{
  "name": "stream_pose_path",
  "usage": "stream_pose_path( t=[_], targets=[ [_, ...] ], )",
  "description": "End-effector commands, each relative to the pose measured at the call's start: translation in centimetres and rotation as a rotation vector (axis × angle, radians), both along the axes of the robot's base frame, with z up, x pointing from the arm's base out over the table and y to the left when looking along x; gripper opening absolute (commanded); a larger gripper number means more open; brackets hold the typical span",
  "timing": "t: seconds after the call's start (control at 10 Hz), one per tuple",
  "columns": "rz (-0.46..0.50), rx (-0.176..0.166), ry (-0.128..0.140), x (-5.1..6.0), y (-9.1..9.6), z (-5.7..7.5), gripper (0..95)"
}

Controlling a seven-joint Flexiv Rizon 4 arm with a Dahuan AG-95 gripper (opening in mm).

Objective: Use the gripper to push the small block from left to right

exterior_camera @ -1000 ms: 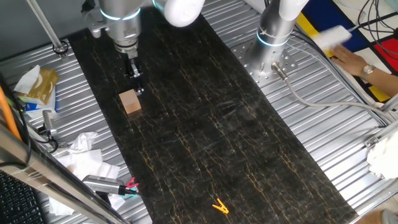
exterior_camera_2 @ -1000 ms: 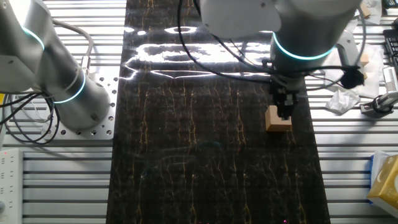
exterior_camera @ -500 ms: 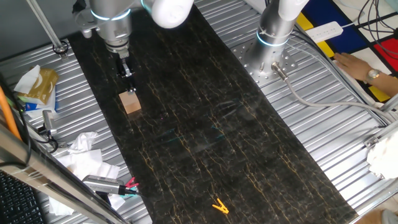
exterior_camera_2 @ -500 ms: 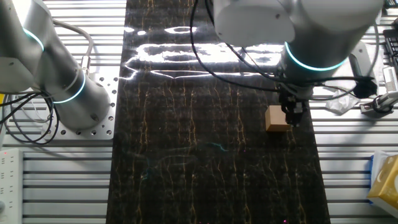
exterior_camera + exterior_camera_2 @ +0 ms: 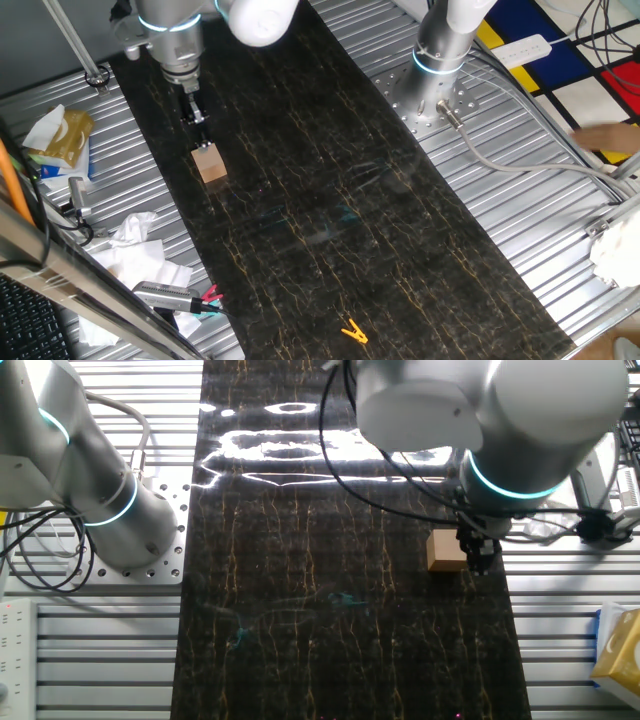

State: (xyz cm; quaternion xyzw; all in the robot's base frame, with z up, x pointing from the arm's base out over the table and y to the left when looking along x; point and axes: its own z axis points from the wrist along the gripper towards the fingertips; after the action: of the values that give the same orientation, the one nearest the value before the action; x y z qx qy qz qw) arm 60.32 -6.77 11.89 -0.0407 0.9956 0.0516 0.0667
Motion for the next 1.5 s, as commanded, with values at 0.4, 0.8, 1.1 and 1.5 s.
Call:
stream_pose_path(
  t=[0.4,0.8,1.1,1.5],
  targets=[
    [-0.017,0.001,0.005,0.6,0.3,-0.6,95.0],
    [-0.021,0.006,0.012,0.8,1.0,-0.8,76.0],
    [-0.042,0.003,0.02,0.8,1.9,-1.4,76.0],
    [-0.032,0.004,0.027,0.5,2.8,-2.2,76.0]
  ],
)
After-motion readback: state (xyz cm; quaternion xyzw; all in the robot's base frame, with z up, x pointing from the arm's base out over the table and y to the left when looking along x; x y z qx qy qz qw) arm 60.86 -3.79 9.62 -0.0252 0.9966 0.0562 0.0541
